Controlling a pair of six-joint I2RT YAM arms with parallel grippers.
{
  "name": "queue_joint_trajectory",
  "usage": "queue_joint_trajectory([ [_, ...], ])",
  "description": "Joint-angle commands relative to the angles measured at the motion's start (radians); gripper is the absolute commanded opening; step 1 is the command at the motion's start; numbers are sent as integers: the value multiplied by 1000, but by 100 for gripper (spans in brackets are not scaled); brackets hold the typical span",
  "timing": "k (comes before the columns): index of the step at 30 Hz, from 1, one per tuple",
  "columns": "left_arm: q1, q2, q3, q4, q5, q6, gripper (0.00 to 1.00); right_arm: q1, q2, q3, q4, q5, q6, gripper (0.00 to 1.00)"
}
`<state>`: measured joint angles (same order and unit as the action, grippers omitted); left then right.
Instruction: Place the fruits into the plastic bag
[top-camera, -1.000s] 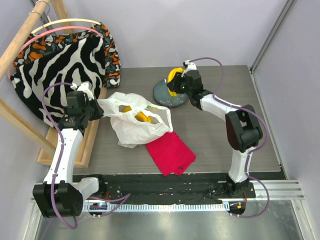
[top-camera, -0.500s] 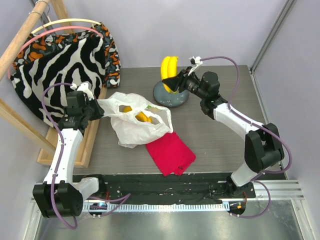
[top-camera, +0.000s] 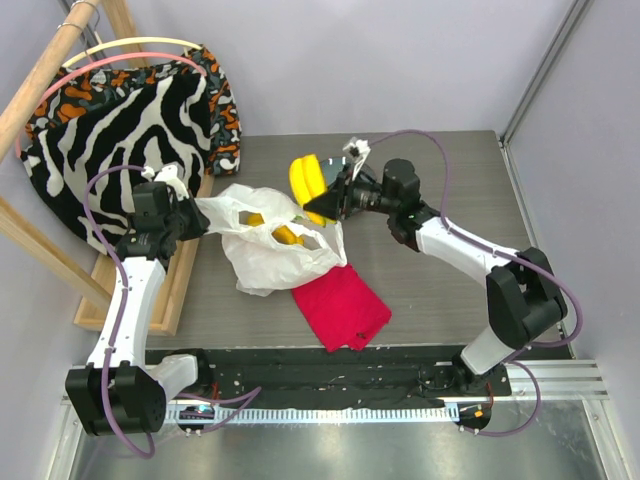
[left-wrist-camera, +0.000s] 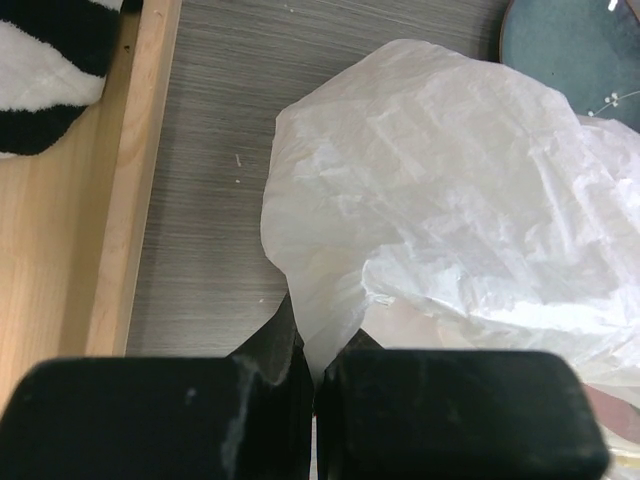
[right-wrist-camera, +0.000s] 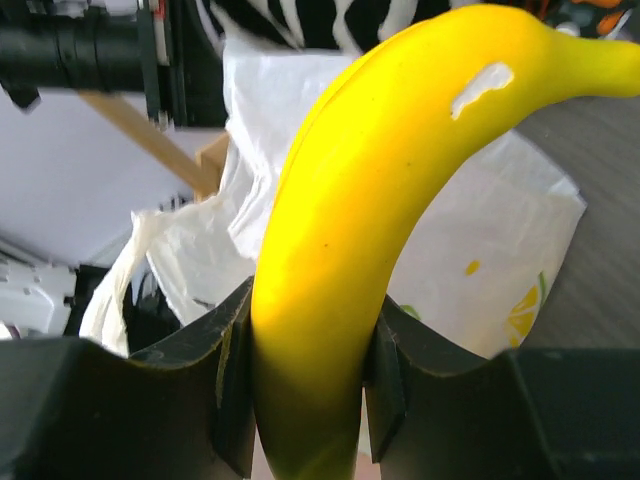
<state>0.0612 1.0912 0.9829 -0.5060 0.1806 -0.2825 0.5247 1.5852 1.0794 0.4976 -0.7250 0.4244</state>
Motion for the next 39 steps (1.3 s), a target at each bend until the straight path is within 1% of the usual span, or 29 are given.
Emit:
queue_joint_trajectory([
  [1,2,-2,13,46,22,-9,0,84,-85,27,-218,18,-174,6],
  [2,2,-1,13,46,23,-10,0,121,-93,24,-237,33,-182,6],
  [5,3,-1,11,46,23,-11,0,176,-132,14,-301,96,-219,6],
  [6,2,-2,11,47,25,-11,0,216,-143,14,-321,140,-231,6],
  [9,3,-4,11,49,23,-11,0,273,-174,10,-379,189,-274,6],
  [13,2,-8,10,47,25,-12,0,299,-174,2,-428,231,-299,6],
  [22,2,-13,10,50,20,-11,0,366,-93,11,-540,260,-308,6],
  [26,2,-11,10,49,22,-12,0,382,-110,-4,-560,288,-305,6],
  [28,2,-10,10,50,23,-12,0,397,-119,7,-606,314,-326,6],
  [33,3,-11,10,49,26,-14,0,486,-116,59,-734,392,-380,6],
  [39,3,-13,8,52,26,-14,0,547,-91,88,-786,435,-392,6],
])
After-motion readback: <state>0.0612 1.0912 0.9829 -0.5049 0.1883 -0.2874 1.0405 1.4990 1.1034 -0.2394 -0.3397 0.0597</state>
